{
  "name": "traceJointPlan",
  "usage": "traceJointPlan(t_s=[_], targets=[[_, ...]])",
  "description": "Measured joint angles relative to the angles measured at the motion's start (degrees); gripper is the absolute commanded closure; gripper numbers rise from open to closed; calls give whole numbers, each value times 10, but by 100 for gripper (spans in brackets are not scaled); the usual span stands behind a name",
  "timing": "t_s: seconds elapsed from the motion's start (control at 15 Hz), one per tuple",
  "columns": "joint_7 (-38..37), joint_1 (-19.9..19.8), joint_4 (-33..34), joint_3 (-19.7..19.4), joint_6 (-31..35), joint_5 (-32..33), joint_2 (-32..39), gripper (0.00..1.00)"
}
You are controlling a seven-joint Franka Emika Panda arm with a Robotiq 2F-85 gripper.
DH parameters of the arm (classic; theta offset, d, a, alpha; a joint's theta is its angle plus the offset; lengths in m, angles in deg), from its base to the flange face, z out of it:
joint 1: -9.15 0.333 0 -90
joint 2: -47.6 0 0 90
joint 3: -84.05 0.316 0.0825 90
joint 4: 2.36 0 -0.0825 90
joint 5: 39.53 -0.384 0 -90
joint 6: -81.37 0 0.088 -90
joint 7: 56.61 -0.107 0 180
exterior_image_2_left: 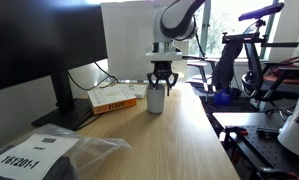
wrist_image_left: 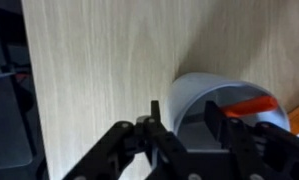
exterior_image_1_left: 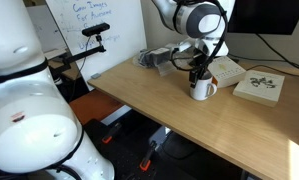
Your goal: Move the mug to the left
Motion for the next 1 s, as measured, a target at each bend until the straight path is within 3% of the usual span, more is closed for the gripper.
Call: traceJointPlan(t_s=[0.2,0.27,0.53,1.0], targets=[[-74,2,7,-4,0,-19,12,98],[-98,3,7,-7,0,-23,14,100],[-166,7,8,-13,1,-31,13,97],[-170,66,-19,14,1,-4,-37,97]])
